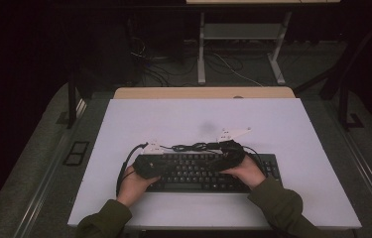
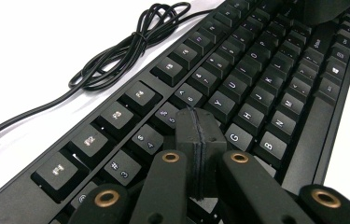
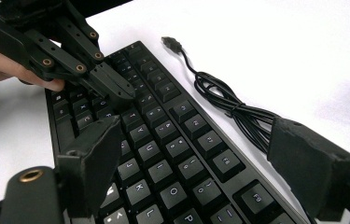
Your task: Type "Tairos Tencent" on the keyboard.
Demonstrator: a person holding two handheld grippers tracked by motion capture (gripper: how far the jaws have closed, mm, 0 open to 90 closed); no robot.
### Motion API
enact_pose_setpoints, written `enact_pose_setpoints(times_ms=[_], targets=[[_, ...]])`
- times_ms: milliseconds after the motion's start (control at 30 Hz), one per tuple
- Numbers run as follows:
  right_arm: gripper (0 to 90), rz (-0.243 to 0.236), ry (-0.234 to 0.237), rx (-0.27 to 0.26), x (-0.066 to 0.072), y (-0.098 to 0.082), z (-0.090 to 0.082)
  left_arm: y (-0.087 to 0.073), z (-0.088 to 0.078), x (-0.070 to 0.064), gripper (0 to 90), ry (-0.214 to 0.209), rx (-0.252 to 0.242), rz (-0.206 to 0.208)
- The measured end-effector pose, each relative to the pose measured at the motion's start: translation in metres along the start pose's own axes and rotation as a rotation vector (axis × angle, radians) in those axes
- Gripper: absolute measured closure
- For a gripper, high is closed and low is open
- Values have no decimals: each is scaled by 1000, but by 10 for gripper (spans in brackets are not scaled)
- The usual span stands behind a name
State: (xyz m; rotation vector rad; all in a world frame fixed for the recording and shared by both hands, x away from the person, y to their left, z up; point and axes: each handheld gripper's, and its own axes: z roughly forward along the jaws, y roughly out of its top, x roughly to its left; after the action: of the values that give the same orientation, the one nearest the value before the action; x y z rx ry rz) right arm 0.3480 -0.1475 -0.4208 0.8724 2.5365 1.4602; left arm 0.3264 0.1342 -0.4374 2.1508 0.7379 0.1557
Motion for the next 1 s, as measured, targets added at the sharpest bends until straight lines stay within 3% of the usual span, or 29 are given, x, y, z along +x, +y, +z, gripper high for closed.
enact_pose_setpoints(times_ms=[767,933,1000], targets=[[174,1,1,-6,0,-1,-4,1,-6,1,886,-9,-13,-3],[174,-1,1,-5,0,-4,-4,0,-9,2,826,-19,-25,-9],[174,-2,2,-6,1,-5,-5,0,-11,2,764,-25,-38,-14]])
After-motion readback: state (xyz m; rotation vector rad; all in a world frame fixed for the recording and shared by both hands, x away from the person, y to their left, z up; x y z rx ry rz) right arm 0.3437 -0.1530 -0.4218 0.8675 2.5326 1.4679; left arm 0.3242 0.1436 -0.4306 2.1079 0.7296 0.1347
